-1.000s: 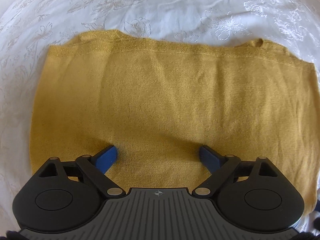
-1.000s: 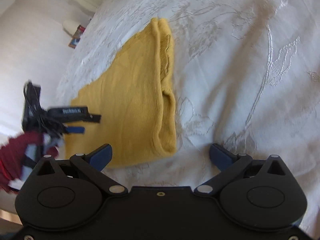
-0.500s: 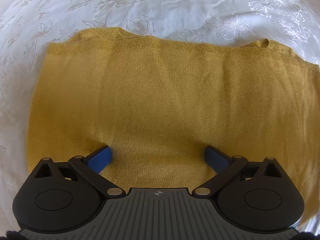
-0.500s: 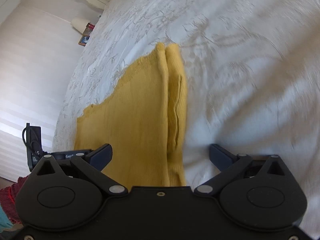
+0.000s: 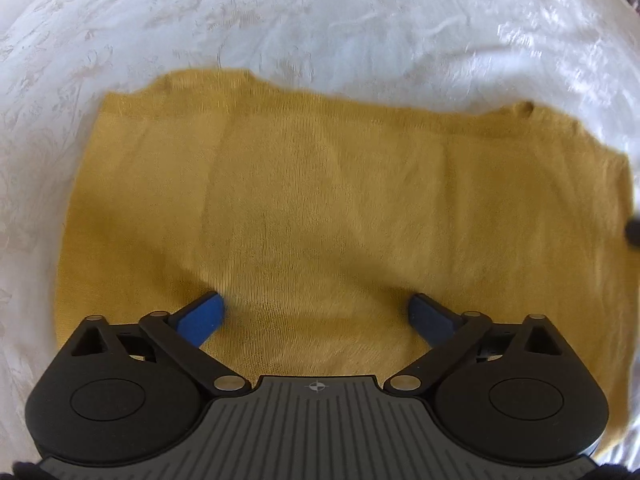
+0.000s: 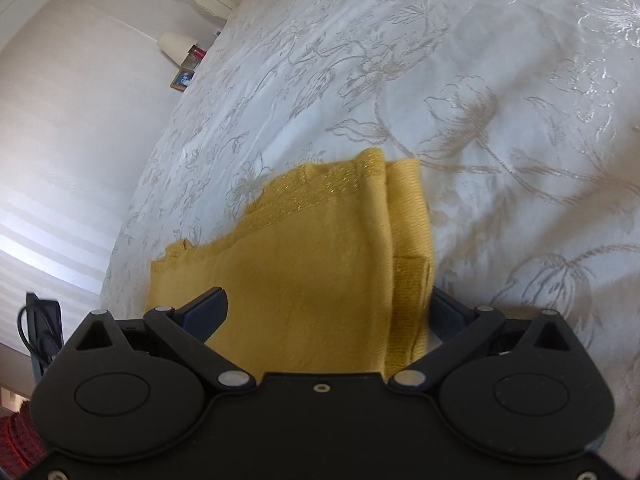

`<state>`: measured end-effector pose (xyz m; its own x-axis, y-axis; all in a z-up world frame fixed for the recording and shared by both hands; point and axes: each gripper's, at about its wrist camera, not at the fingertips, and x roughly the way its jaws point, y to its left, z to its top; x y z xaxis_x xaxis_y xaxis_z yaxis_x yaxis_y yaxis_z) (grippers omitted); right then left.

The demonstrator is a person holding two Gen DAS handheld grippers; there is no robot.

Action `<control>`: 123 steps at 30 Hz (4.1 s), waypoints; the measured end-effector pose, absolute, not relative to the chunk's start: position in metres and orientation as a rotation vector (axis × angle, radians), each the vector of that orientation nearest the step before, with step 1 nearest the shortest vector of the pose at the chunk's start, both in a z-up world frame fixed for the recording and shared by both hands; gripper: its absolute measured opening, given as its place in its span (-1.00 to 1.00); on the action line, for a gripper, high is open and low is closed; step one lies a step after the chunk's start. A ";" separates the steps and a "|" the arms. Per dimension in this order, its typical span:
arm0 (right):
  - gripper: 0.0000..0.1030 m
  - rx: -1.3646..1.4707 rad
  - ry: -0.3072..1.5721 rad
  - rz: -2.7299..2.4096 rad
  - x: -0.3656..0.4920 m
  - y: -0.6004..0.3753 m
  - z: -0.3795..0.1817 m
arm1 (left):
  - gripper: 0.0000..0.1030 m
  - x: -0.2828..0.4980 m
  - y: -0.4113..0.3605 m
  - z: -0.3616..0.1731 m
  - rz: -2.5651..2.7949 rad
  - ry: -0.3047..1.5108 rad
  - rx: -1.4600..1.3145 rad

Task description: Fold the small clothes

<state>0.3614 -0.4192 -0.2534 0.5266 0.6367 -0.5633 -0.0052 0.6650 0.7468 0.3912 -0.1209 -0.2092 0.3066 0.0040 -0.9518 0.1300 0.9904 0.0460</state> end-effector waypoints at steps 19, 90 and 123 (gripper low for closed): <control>0.98 0.869 0.957 0.435 0.315 -0.421 -0.258 | 0.87 0.453 -0.142 -0.208 -0.104 1.236 0.079; 0.52 -0.153 0.959 0.266 0.308 -0.068 -0.160 | 0.75 0.407 0.130 -0.150 -0.452 1.233 -0.198; -0.75 0.130 0.909 0.341 0.300 -0.105 -0.139 | -0.06 0.509 0.044 -0.194 -0.529 1.260 -0.258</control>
<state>0.3000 -0.1052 -0.1392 0.5654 0.3437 -0.7498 -0.2347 0.9385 0.2533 0.5088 0.0437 -0.1941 0.2071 -0.5119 -0.8337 0.2362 0.8532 -0.4651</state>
